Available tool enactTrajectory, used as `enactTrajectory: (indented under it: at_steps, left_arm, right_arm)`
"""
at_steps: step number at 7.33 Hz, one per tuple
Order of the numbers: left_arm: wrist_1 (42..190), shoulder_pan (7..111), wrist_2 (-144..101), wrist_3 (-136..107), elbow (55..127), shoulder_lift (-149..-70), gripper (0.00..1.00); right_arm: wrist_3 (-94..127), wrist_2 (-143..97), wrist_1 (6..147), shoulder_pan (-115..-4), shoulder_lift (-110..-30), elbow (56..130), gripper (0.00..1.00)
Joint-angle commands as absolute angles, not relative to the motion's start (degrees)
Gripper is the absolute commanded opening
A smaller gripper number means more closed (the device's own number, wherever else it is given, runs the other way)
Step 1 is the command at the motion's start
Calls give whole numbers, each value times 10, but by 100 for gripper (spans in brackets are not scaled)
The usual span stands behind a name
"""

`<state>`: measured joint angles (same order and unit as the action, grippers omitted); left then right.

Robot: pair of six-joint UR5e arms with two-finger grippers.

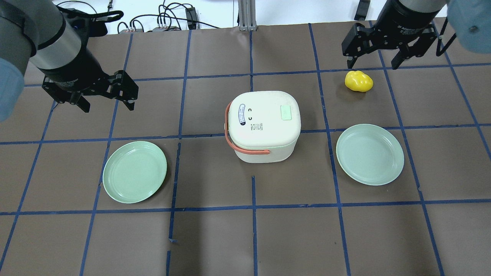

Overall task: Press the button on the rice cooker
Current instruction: 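Move the right gripper from near the yellow potato toward the rice cooker lid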

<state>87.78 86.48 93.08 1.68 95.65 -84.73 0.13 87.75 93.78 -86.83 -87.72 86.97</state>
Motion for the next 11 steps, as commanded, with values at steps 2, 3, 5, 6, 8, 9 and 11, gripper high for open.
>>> enactTrajectory:
  at_steps: [2, 3, 5, 6, 8, 9, 11]
  left_arm:
    - [877, 865, 931, 17, 956, -847, 100]
    - [878, 865, 931, 17, 956, -847, 100]
    - [878, 865, 931, 17, 956, -847, 100]
    - [877, 865, 931, 17, 956, -847, 100]
    - [877, 865, 931, 17, 956, -847, 100]
    - [878, 865, 931, 18, 956, -847, 100]
    - [878, 865, 931, 17, 956, -847, 100]
  right_arm:
    - [1, 877, 939, -868, -877, 868, 99]
    - [1, 876, 939, -868, -877, 867, 99]
    - [1, 876, 939, -868, -877, 867, 85]
    - [0, 875, 938, -868, -877, 867, 45]
    - [-3, 827, 933, -869, -878, 867, 7]
    - [-4, 784, 932, -871, -879, 873, 7]
    - [-6, 705, 931, -885, -878, 879, 7]
